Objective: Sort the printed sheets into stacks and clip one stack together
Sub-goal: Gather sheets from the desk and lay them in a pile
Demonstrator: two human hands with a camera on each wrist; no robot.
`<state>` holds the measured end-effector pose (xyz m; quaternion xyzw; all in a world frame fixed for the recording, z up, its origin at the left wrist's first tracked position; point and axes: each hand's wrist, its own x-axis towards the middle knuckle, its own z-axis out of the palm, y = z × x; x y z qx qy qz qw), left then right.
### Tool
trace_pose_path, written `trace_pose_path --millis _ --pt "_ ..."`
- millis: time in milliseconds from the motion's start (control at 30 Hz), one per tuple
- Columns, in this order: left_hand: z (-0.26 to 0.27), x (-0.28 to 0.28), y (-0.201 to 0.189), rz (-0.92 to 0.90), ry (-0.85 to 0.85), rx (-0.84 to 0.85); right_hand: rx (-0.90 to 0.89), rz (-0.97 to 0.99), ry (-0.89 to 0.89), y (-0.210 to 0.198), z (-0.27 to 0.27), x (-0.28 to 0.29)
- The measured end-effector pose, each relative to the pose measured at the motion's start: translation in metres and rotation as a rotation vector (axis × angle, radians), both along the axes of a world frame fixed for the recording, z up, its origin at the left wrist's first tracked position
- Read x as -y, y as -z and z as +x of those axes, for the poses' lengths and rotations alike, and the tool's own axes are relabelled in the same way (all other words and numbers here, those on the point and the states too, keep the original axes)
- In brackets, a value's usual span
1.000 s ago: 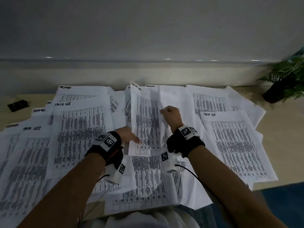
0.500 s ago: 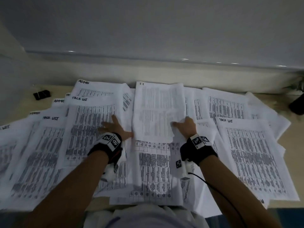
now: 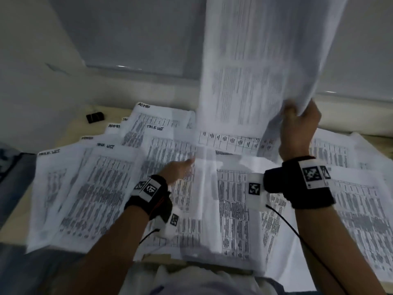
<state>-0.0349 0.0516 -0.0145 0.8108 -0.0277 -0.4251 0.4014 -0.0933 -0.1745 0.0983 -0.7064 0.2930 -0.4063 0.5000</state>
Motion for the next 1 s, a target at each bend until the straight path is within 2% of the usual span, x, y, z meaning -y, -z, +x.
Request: trace_pose_path --millis 33,100,133,167,267,333,433,500,567,633,667,733,800,900,1000 --pt "0.005 -0.009 -0.003 0.011 -0.107 0.016 -0.086 0.063 -0.039 0.010 0.002 -0.007" --pt "0.021 -0.035 -0.001 0.214 -0.333 0.206 -0.320 0.162 -0.152 0.044 0.002 -0.022" --pt "0.024 -0.048 -0.003 0.342 -0.395 0.259 -0.450 0.211 -0.204 0.065 0.001 -0.028" --pt "0.028 -0.060 -0.002 0.421 -0.422 0.242 -0.572 0.259 -0.255 0.084 0.000 -0.034" --pt "0.031 -0.080 0.001 0.485 -0.336 0.132 -0.846 0.327 -0.383 0.123 -0.003 -0.059" --pt "0.030 -0.080 0.005 0.481 -0.200 0.132 -0.893 0.334 -0.430 0.134 -0.002 -0.086" --pt "0.027 -0.075 0.012 0.431 -0.074 0.122 -0.845 0.376 -0.465 0.138 0.004 -0.132" --pt "0.031 -0.085 0.013 0.415 -0.033 0.108 -0.834 0.275 -0.429 0.133 0.007 -0.154" --pt "0.045 -0.109 0.016 0.471 -0.049 0.180 -0.813 0.076 -0.401 0.120 0.011 -0.164" --pt "0.057 -0.144 0.015 0.546 -0.211 0.219 -0.812 -0.214 -0.410 0.097 0.017 -0.169" --pt "0.062 -0.163 0.018 0.600 -0.280 0.212 -0.764 -0.330 -0.401 0.085 0.021 -0.171" --pt "0.066 -0.189 0.024 0.707 -0.303 0.201 -0.572 -0.448 -0.348 0.057 0.030 -0.177" --pt "0.070 -0.200 0.036 0.735 -0.295 0.237 -0.372 -0.404 -0.270 0.030 0.041 -0.183" --pt "0.074 -0.199 0.038 0.553 -0.305 0.272 -0.154 -0.220 -0.192 0.012 0.056 -0.190" --pt "0.085 -0.211 0.033 0.427 -0.399 0.350 -0.161 -0.091 -0.187 0.031 0.067 -0.203"
